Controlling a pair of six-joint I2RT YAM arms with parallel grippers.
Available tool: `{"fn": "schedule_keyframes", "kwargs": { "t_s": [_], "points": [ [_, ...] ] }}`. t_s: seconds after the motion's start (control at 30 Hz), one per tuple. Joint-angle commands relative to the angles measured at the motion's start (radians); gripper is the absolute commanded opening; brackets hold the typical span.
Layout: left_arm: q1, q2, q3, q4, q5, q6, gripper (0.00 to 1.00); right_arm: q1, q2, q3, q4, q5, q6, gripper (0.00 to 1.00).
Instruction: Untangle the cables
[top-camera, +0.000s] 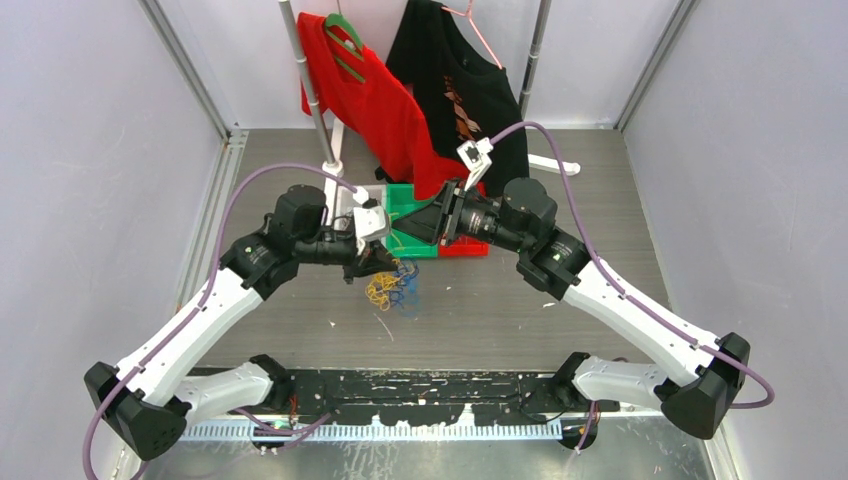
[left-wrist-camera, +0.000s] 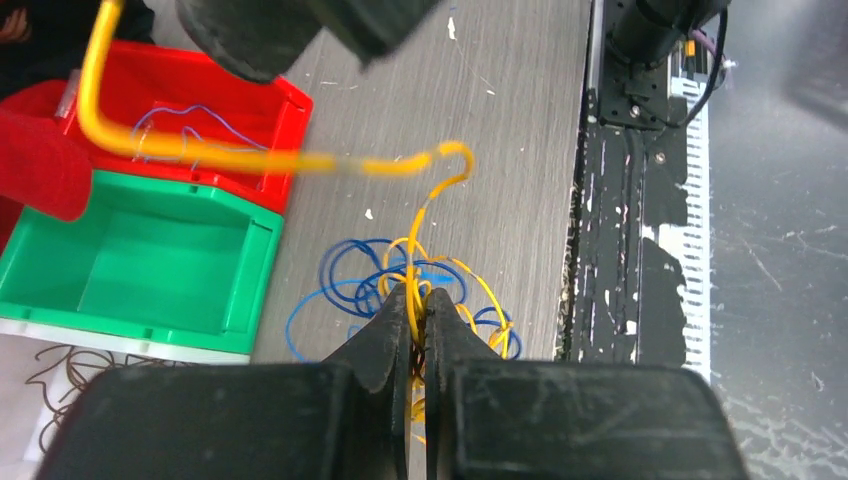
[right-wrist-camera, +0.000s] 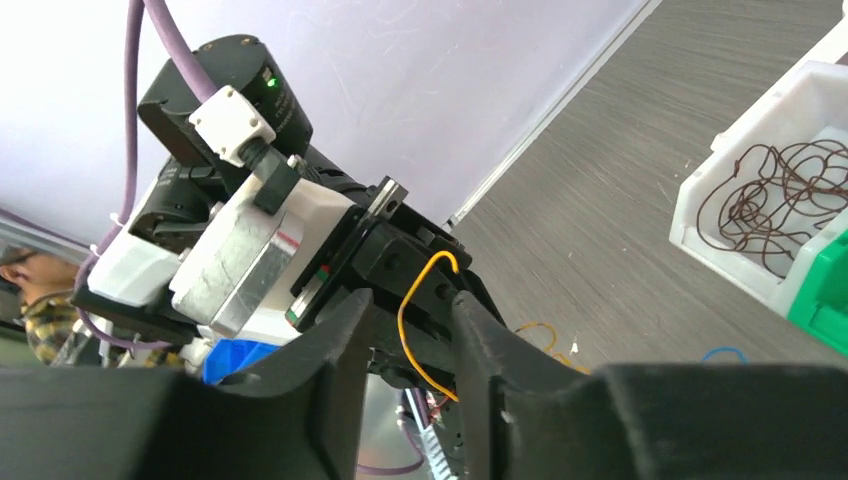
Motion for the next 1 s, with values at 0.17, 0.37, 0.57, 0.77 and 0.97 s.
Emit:
{"fn": "schedule_keyframes", "kwargs": {
  "t_s": [0.17, 0.37, 0.57, 0.77, 0.97],
  "points": [
    [-0.002, 0.007, 0.079, 0.131, -0.119, -0.390, 0.00, 0.005, -0.126, -0.146, 0.073, 0.079, -0.118, 0.64],
    [-0.001, 0.012, 0.099, 0.174, -0.164, -0.544, 0.00, 0.014, -0.169, -0.253, 0.102, 0.084, -0.111, 0.64],
    [-0.002, 0.015, 0.112, 0.188, -0.204, -0.581, 0.00, 0.052, -0.116, -0.260, 0.156, 0.121, -0.079, 0.60],
    [0.000, 0.018, 0.110, 0.189, -0.208, -0.587, 0.00, 0.085, -0.022, -0.234, 0.238, 0.152, -0.047, 0.53],
    [-0.001, 0.012, 0.128, 0.164, -0.191, -0.583, 0.00, 0.096, 0.006, -0.239, 0.190, 0.260, -0.070, 0.21]
  ]
}}
